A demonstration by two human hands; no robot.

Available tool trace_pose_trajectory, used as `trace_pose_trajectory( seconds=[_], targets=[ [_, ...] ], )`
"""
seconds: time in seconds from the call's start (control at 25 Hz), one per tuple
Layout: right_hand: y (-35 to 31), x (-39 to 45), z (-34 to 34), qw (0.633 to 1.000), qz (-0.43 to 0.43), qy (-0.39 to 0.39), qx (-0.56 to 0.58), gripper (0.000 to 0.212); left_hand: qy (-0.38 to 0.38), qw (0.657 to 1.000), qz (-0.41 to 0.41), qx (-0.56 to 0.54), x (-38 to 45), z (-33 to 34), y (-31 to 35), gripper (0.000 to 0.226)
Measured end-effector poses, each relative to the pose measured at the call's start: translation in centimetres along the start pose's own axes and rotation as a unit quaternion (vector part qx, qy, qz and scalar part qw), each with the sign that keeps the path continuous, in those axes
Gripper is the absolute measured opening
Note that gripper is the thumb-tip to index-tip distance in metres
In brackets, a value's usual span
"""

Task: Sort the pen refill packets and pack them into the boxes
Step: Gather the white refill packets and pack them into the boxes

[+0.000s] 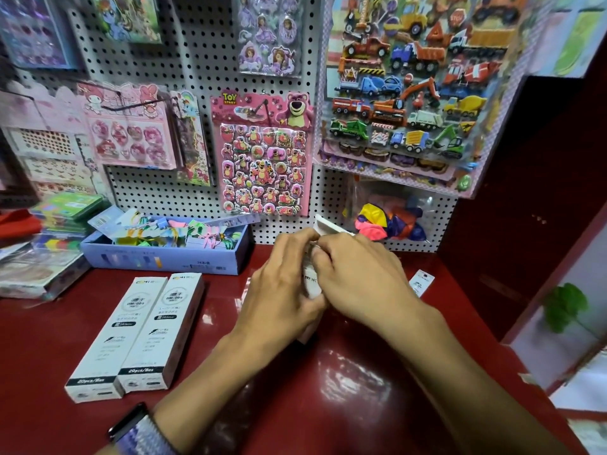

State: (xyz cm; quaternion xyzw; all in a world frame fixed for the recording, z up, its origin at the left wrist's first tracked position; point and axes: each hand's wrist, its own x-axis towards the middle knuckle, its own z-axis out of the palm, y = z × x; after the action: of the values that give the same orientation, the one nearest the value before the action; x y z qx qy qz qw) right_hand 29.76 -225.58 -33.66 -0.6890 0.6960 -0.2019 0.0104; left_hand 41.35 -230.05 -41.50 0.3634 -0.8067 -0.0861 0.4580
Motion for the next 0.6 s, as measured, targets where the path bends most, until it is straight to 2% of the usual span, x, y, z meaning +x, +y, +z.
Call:
trace_pose_trajectory(
  seconds=[0.08,0.12,0.16,0.2,0.24,0.28,0.32,0.36,0.44,0.52,0.56,0.6],
  targets=[
    [-0.3,0.2,0.3,0.999,0.008,-0.025,-0.047,0.027,0.001,0.999,0.001,0.033,0.2,0.1,0.0,0.041],
    [-0.5,0.0,1.0,0.995,-0.017,0.028,-0.095,0.028,0.01,0.999,-0.005,0.043,0.3,0.2,0.0,0.03],
    [-0.9,-0.5,1.8,0.98,-0.059,0.114,-0.152,0.027,0.02,0.999,-0.015,0.048,0.4,0.2,-0.3,0.022],
    [-1.0,-0.9,2.2,0.964,-0.094,0.187,-0.163,0.024,0.029,0.998,-0.028,0.05,0.6,0.2,-0.6,0.02],
    [-0.3,-1.0,2.3,0.944,-0.143,0.272,-0.121,0.023,0.037,0.997,-0.04,0.054,1.0,0.0,-1.0,0.023],
    [0.8,-0.8,1.9,0.928,-0.175,0.324,-0.05,0.023,0.046,0.996,-0.05,0.064,1.3,-0.4,-1.6,0.027],
    [2.2,-0.4,1.1,0.928,-0.157,0.336,0.027,0.023,0.052,0.994,-0.055,0.08,1.7,-1.0,-2.1,0.031],
    [4.2,0.2,0.7,0.94,-0.087,0.321,0.082,0.024,0.051,0.992,-0.056,0.099,2.0,-1.6,-2.5,0.035],
    [9.4,1.5,1.6,0.975,0.122,0.179,0.058,0.028,0.037,0.989,-0.058,0.129,2.2,-2.3,-3.0,0.041],
    [13.4,1.7,3.7,0.956,0.29,-0.015,-0.033,0.044,0.019,0.991,-0.066,0.119,1.8,-2.0,-2.8,0.047],
    [14.5,1.3,5.1,0.938,0.332,-0.083,-0.051,0.056,0.009,0.992,-0.066,0.108,1.4,-1.5,-2.7,0.049],
    [15.1,1.0,6.3,0.927,0.353,-0.115,-0.058,0.065,0.004,0.993,-0.061,0.104,1.0,-0.9,-2.5,0.05]
  ],
)
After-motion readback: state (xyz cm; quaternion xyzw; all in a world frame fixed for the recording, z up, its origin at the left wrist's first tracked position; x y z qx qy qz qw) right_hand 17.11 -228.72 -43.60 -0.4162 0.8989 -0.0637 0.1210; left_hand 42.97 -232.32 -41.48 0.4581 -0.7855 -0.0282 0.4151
